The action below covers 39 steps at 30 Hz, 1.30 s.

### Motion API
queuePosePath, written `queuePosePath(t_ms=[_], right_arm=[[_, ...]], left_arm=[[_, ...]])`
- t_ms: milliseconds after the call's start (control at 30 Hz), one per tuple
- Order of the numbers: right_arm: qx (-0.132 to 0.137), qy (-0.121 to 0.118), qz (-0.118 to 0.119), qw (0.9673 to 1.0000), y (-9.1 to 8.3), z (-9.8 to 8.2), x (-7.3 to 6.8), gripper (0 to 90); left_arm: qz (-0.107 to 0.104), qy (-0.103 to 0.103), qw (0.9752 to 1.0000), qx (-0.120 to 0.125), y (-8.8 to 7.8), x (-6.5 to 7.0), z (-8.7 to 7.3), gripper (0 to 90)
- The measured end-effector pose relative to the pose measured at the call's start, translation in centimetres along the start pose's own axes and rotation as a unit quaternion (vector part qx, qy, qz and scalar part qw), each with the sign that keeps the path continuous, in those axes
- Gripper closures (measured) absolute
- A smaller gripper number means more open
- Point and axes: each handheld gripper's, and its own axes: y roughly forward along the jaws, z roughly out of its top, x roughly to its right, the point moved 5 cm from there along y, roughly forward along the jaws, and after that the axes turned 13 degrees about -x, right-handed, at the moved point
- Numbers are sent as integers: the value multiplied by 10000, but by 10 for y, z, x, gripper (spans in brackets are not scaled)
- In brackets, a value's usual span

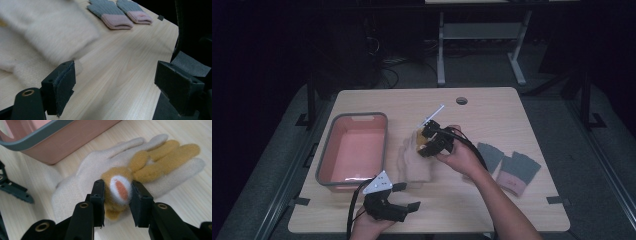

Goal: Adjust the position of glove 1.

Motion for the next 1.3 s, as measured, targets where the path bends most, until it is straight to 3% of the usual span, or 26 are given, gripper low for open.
queuePosePath(t_ms=[300,533,700,833,967,1100,1300], right_arm=[[-107,61,177,9998,21,16,-9,666],[-315,84,228,9992,41,17,-9,652],[-407,154,314,9986,48,13,-8,566],[-252,-24,171,9995,43,18,-11,413],[-234,-164,-72,9996,46,28,-14,352],[-332,-339,-340,9983,59,34,-18,335],[-504,-453,-519,9964,75,39,-17,301]], left_arm=[[21,-39,10000,11,-1,-2,-1,171],[7,-79,10000,-4,-1,-3,-1,171],[34,-40,10000,20,-2,-4,0,171],[21,-44,10000,-4,-1,-4,-1,171],[25,-51,10000,-3,-1,-3,-1,171],[37,-17,10000,5,-2,-4,-1,171],[35,-37,10000,-7,-2,-5,-1,171]])
